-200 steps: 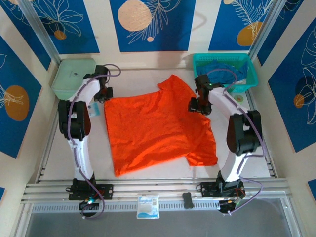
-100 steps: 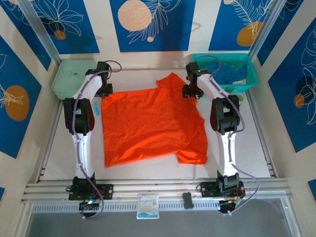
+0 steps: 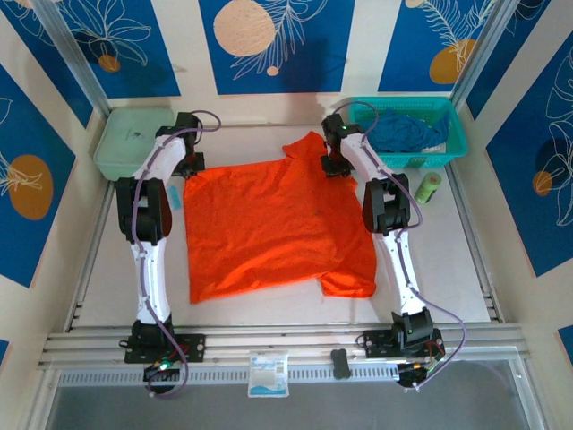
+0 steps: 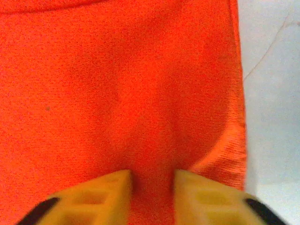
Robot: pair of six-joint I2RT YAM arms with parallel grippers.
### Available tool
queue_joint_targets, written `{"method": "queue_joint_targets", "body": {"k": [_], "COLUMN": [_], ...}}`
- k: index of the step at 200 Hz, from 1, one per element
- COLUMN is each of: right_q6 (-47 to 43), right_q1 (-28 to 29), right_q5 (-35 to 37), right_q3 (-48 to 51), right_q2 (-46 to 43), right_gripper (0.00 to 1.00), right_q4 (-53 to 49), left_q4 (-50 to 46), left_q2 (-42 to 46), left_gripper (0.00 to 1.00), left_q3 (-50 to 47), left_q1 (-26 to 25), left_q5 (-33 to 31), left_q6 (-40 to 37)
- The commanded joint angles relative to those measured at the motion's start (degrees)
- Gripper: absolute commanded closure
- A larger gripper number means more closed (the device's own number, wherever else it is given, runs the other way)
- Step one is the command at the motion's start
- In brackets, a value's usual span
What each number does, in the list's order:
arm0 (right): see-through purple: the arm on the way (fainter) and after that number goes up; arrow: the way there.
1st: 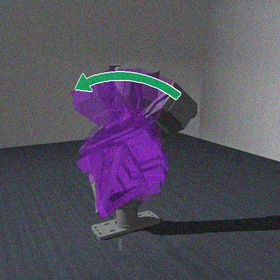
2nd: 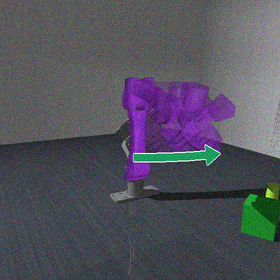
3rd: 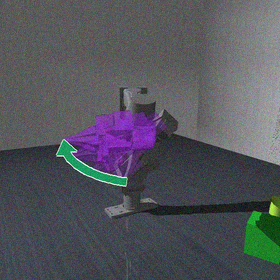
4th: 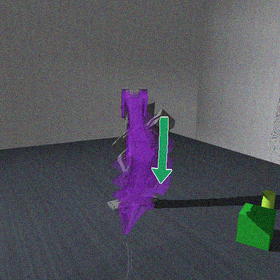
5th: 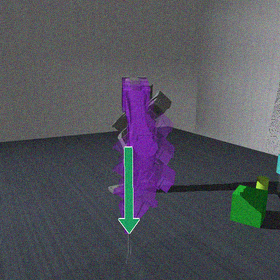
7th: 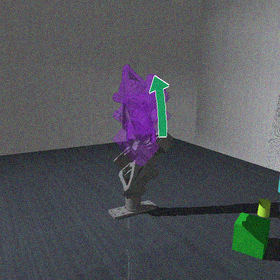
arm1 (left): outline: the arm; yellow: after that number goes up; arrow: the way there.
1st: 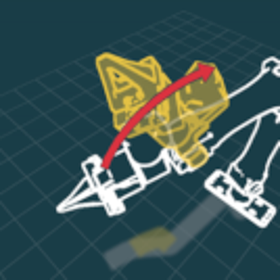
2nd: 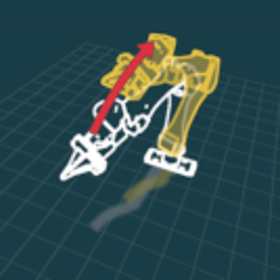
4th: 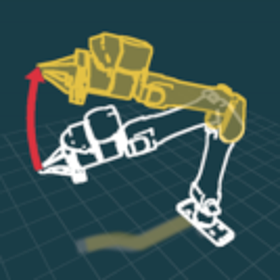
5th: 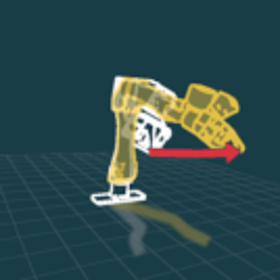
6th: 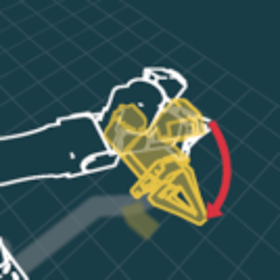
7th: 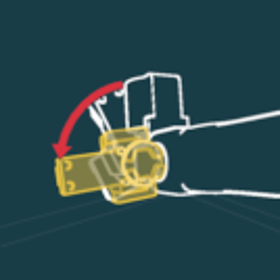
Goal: Fold and stack the t-shirts
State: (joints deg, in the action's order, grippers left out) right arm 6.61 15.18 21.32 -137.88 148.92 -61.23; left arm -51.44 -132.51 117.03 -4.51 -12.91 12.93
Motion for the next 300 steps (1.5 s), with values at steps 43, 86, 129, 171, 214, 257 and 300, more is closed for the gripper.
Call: {"method": "queue_joint_targets", "body": {"k": [43, 86, 129, 171, 214, 257, 300], "right_q6": [-1.59, -1.48, 1.34, 7.36, 12.96, 18.62, 20.37], "right_q1": [0.60, 0.98, 2.78, 6.48, 12.53, 15.74, 13.80], "right_q5": [-1.11, -0.71, -2.02, -4.20, -6.32, -6.47, -1.94], "right_q3": [1.02, 3.98, 14.72, 29.49, 43.65, 46.46, 41.30], "right_q2": [-1.31, -9.74, -19.28, -27.69, -32.58, -32.93, -36.60], "right_gripper": [1.00, 1.00, 1.00, 1.00, 1.00, 0.71, 0.50], "right_q4": [-5.21, -4.67, -1.22, 3.42, 9.33, 8.91, 4.70], "left_q4": [-1.57, -0.42, 0.32, 2.15, 4.04, 4.16, 4.33], "left_q2": [0.23, 2.71, 4.05, 5.81, 7.05, 7.35, 8.13], "left_gripper": [1.00, 1.00, 1.00, 1.00, 1.00, 1.00, 1.00], "left_q3": [-0.62, -4.12, -5.88, -9.15, -12.11, -12.53, -13.03], "left_q1": [0.56, 0.92, 0.99, 1.00, 1.00, 1.00, 1.00], "left_q5": [-1.91, -1.68, -1.26, -1.25, -0.91, -0.96, -0.54], "left_q6": [0.39, 2.28, 2.57, 2.74, 2.32, 2.27, 2.33]}}
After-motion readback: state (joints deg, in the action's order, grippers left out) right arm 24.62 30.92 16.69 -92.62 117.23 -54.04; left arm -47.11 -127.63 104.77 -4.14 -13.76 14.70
